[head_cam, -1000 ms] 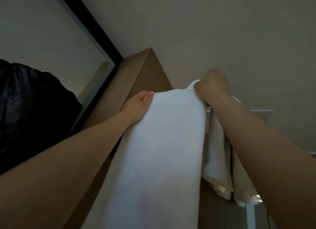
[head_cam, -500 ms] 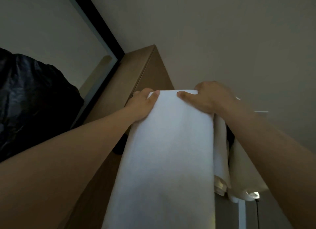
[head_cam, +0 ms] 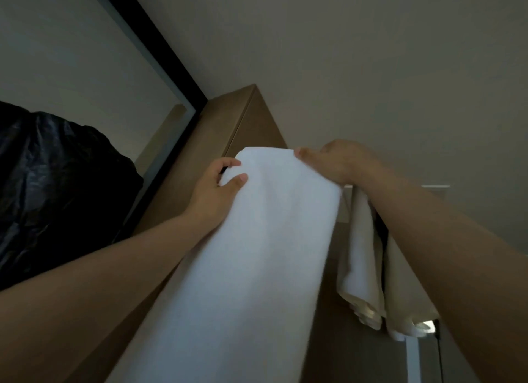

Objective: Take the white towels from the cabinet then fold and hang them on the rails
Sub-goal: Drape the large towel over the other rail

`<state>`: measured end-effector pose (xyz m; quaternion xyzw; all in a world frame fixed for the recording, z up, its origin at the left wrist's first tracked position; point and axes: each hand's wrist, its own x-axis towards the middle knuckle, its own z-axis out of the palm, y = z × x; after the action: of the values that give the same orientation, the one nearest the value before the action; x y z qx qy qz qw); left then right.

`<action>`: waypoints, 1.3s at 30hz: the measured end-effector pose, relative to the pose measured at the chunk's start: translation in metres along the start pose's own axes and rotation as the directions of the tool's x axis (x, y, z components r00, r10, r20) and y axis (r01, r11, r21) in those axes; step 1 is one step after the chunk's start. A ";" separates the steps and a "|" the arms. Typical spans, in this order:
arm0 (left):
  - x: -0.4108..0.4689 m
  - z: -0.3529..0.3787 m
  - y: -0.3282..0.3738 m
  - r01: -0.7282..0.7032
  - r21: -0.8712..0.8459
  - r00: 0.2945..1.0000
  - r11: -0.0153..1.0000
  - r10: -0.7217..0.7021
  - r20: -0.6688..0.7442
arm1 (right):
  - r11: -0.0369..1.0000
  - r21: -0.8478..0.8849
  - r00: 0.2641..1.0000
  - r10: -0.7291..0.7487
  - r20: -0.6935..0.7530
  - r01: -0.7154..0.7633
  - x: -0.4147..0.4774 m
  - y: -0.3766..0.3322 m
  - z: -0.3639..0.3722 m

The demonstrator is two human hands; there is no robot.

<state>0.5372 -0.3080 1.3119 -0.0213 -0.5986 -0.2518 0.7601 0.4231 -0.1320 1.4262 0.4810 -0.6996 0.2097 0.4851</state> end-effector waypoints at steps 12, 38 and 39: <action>0.009 0.003 -0.001 0.136 -0.014 0.990 0.991 -0.136 -0.026 | 0.958 0.200 0.862 -0.080 -0.500 0.205 -0.114 0.003 0.024; 0.060 0.036 0.008 0.126 0.044 0.991 0.991 -0.124 -0.051 | 0.975 0.216 0.939 0.121 -0.323 -0.051 -0.026 0.022 -0.008; 0.063 0.036 0.008 0.138 0.073 0.990 0.988 -0.135 -0.040 | 0.977 0.196 0.955 0.135 -0.263 -0.084 -0.023 0.023 -0.009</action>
<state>0.5183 -0.3113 1.3823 0.0528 -0.5945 -0.2809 0.7516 0.4089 -0.1041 1.4133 0.4500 -0.6288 0.3643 0.5190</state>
